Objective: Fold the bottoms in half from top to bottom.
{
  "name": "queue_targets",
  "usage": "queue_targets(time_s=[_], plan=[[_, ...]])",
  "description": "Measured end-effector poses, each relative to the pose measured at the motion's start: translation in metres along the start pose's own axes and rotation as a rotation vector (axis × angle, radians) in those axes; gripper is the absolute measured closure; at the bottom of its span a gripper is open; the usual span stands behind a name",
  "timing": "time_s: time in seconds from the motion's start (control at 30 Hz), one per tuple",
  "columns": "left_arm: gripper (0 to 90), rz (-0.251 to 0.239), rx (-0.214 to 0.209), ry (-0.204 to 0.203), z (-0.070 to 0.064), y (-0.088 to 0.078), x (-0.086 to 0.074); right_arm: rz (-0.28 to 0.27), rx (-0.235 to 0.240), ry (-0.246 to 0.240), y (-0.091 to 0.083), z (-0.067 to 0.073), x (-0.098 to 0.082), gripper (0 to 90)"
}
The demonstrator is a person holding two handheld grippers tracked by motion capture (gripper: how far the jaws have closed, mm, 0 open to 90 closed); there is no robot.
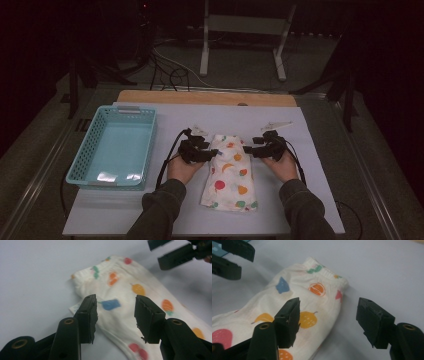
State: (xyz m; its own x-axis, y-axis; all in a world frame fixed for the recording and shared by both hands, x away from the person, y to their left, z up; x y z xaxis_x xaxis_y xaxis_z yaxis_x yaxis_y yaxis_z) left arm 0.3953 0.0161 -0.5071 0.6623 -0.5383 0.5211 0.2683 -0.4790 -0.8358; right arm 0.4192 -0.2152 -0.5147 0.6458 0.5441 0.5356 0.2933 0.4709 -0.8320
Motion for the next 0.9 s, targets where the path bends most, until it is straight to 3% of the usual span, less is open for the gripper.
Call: queue_targets(time_s=[0.13,0.23,0.37,0.73,0.9], plan=[[53.2,0.015,0.000,-0.031,0.006,0.013,0.003,0.044,0.006,0.022,0.013,-0.006,-0.003,39.1],[53.3,0.013,0.006,-0.037,0.007,0.016,0.006,0.038,0.005,0.031,0.013,-0.007,0.001,40.0],[53.2,-0.005,0.017,-0.039,0.008,0.014,0.012,0.025,-0.024,-0.005,0.007,-0.006,0.006,42.2],[54.5,0.001,0.017,-0.059,0.014,0.019,0.020,0.026,-0.003,0.032,0.007,-0.012,0.010,45.7],[55.6,0.018,0.020,-0.073,0.019,0.028,0.020,0.044,0.000,0.039,0.017,-0.015,0.007,47.9]])
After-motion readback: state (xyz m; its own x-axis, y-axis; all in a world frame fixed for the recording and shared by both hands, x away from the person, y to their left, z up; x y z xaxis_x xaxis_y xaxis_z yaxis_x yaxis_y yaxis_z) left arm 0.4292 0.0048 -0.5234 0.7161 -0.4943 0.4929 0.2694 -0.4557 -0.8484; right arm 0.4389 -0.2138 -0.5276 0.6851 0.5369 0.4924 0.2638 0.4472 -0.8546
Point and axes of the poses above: each handheld gripper's, and its own axes: y roughly forward along the jaws, x roughly out of its top, z roughly to its left, the point moved 5 cm from there along y, roughly forward along the jaws, and after that the axes turned 15 degrees about z, right-handed, at the moved point
